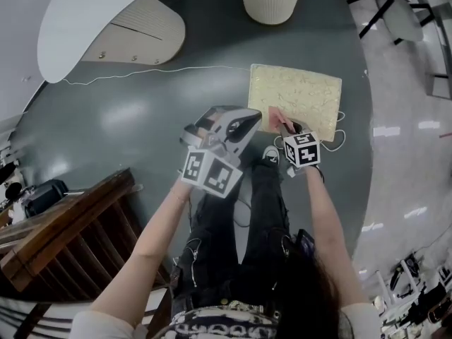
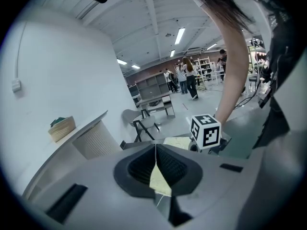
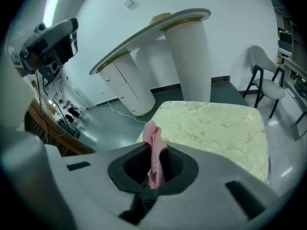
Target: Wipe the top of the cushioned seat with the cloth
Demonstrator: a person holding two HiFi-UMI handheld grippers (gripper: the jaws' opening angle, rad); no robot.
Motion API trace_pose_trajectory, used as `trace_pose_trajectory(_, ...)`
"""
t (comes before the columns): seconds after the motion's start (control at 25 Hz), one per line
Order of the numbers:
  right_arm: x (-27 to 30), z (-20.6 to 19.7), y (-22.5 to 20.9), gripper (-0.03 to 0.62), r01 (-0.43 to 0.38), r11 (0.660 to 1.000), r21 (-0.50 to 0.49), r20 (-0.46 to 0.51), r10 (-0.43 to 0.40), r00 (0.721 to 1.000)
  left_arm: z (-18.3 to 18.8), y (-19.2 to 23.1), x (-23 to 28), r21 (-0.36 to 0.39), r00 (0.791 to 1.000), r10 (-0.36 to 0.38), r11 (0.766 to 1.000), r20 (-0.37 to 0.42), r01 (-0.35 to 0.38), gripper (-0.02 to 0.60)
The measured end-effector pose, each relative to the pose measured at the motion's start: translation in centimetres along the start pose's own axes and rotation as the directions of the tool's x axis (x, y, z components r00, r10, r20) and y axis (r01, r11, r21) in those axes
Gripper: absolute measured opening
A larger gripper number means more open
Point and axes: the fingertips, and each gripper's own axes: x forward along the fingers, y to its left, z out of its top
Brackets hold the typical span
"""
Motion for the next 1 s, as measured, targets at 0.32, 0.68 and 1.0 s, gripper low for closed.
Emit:
trace_pose_trajectory(0.32,4.1,-0.5,5.3,0.008,-0.073,0.997,-0.036,-0.056,0.071,0.996,-1.9,1.1,-1.7,-0.017,1.0,0.024,1.0,-0.02,-0.024,0.007)
trace_pose_trajectory(0.68,2.4,-4.0,0.9,0.008,0.048,0.999,0.004,-0.114,-0.047,0.992,-2.6,-0.1,-2.5,-0.011,1.0,0.005,1.0,-0.018,-0.006,0.008)
trace_pose_trajectory(1.0,-2.5,-6.9,-6.9,0.008,0.211,0.974,0.08,-0.125,-0.2,0.972,-1.4,-1.6,-1.5,0.017,0.999,-0.038,0.999,0.005,0.038,0.008)
